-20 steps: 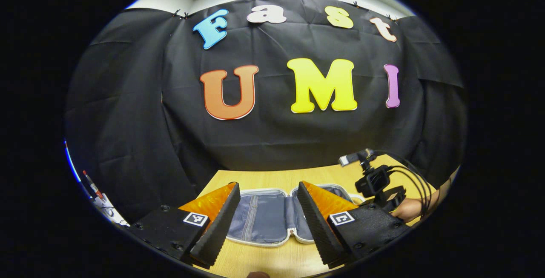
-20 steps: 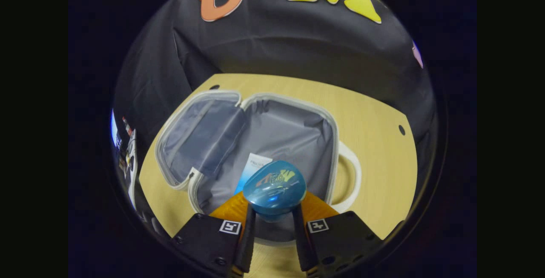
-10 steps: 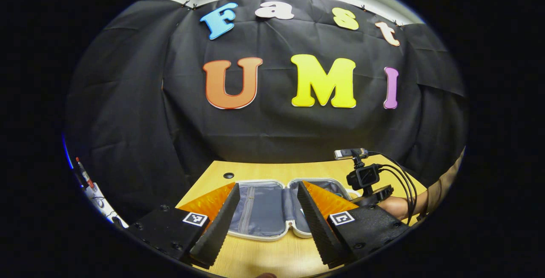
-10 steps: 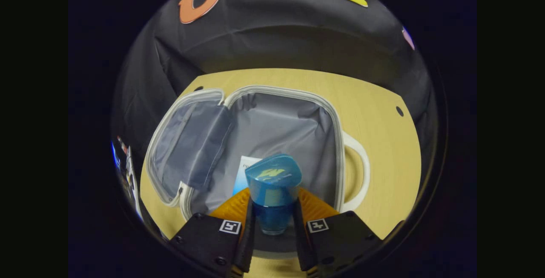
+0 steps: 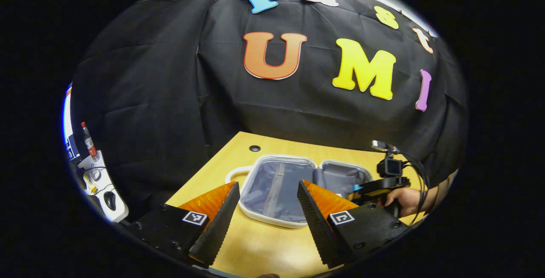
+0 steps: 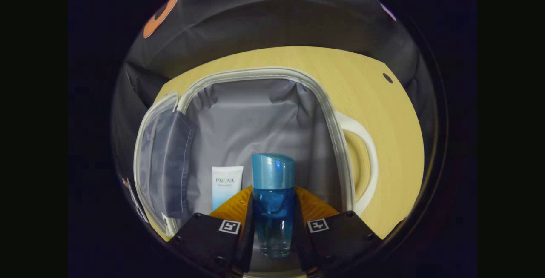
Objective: First open the suitcase, pack the skin care products into it, and then close the suitcase.
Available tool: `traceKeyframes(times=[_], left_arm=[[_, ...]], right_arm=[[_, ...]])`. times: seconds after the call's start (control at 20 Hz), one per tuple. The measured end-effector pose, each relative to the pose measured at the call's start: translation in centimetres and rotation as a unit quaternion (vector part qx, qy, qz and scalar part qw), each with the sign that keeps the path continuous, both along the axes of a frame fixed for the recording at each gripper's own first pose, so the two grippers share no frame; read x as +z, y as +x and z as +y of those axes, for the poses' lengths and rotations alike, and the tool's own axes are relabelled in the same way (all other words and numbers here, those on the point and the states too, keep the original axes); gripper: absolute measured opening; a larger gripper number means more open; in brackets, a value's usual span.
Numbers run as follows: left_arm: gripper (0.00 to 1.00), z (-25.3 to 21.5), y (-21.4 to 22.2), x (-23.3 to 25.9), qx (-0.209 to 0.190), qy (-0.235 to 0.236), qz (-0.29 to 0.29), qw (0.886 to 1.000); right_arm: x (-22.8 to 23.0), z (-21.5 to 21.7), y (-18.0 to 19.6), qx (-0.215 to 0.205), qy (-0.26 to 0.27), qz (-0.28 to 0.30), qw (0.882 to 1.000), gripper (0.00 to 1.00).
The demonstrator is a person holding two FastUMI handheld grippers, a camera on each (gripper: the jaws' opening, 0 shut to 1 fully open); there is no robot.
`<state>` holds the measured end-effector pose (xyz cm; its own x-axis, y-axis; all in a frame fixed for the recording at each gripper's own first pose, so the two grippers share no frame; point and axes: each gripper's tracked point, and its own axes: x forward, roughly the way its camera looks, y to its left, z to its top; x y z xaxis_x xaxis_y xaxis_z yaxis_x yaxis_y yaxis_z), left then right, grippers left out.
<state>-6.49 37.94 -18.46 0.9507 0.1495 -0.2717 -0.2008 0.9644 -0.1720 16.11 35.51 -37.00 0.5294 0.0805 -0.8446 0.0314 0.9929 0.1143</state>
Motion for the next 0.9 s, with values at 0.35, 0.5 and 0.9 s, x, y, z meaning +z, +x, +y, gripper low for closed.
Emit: traceKeyframes(times=[0.35, 0.5, 0.9], left_arm=[[0.9, 3.8, 3.3, -4.3, -0.01, -0.05, 0.021, 0.998], [0.92, 5.6, 5.0, -6.5, -0.01, -0.112, 0.032, 0.993], [0.92, 10.8, 10.6, -11.8, -0.012, -0.28, 0.069, 0.958]], right_arm=[[0.1, 1.1, -0.3, 0.021, -0.018, -0.008, 1.0, 0.55], [2.1, 2.0, -1.3, 0.06, -0.016, -0.023, 0.998, 0.77], [16.1, 1.3, -6.2, 0.192, -0.035, -0.216, 0.957, 0.82]])
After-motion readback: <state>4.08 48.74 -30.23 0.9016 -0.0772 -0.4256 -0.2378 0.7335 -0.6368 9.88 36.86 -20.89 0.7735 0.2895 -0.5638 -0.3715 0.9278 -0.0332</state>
